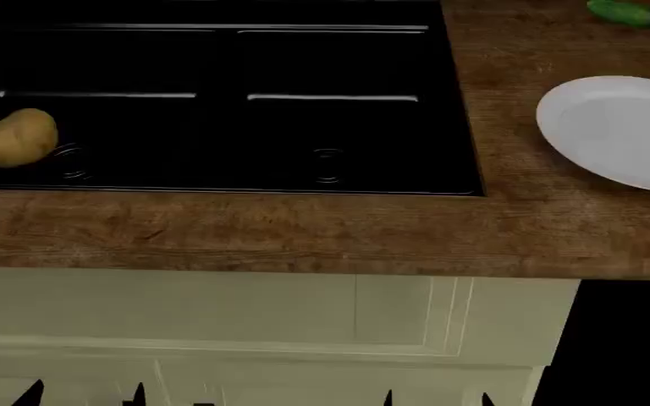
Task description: Pick the potato from the sink and place it on the plate located on the counter
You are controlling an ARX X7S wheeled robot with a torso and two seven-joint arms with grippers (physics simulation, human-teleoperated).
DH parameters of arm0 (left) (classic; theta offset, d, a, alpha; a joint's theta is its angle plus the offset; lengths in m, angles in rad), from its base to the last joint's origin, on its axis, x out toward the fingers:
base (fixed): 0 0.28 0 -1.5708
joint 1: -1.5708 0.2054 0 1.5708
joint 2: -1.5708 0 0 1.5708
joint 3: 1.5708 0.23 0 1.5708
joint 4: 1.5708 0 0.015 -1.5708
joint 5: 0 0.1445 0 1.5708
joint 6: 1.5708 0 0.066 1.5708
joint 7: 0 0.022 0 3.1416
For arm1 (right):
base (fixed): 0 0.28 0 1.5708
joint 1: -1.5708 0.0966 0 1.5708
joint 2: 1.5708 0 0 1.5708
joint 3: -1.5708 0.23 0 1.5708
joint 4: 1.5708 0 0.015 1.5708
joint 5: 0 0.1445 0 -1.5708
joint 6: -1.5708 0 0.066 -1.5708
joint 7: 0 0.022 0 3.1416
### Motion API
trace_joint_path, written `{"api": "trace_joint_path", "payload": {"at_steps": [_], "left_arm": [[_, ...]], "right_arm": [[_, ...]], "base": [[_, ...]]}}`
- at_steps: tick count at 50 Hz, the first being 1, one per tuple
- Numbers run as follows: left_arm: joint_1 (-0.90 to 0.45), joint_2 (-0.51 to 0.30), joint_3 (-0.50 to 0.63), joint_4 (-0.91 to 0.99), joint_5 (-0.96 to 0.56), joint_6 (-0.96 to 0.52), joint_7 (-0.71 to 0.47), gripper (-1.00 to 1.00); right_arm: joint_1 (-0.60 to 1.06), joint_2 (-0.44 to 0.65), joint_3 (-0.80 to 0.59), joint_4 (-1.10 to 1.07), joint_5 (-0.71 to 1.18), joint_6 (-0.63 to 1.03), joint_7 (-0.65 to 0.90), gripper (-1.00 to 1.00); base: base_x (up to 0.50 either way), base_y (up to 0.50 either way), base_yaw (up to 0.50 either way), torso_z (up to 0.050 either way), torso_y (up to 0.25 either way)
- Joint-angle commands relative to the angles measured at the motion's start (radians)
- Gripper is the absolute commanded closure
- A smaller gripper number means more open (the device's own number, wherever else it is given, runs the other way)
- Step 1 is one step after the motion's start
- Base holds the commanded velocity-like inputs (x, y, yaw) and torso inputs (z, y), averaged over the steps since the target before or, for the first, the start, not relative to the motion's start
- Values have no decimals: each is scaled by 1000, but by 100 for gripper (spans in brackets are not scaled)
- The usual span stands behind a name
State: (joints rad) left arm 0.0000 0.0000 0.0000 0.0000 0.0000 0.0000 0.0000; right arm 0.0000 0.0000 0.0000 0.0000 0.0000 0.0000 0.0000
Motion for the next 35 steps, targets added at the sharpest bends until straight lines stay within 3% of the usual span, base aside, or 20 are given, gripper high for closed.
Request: {"api": "trace_joint_path", "payload": {"at_steps": [1, 2, 10, 18, 35], "left_arm": [[3, -9, 11, 10, 0, -7, -11, -100], [5, -15, 14, 17, -29, -16, -12, -100], [-22, -47, 36, 102, -89, -188, -27, -100], [-47, -95, 47, 399, -86, -437, -67, -100], [-215, -154, 92, 671, -67, -733, -77, -100]], "right_arm": [[-4, 21, -26, -13, 20, 8, 26, -100], [21, 21, -28, 24, -40, 4, 95, -100], [93, 75, -52, -3, -24, 122, 68, -100], [130, 101, -91, -277, -81, 359, 74, -100], [324, 123, -115, -534, -90, 695, 40, -100]], "base": [[0, 0, 0, 0, 0], [0, 0, 0, 0, 0], [0, 0, 0, 0, 0], [0, 0, 0, 0, 0], [0, 0, 0, 0, 0]]}}
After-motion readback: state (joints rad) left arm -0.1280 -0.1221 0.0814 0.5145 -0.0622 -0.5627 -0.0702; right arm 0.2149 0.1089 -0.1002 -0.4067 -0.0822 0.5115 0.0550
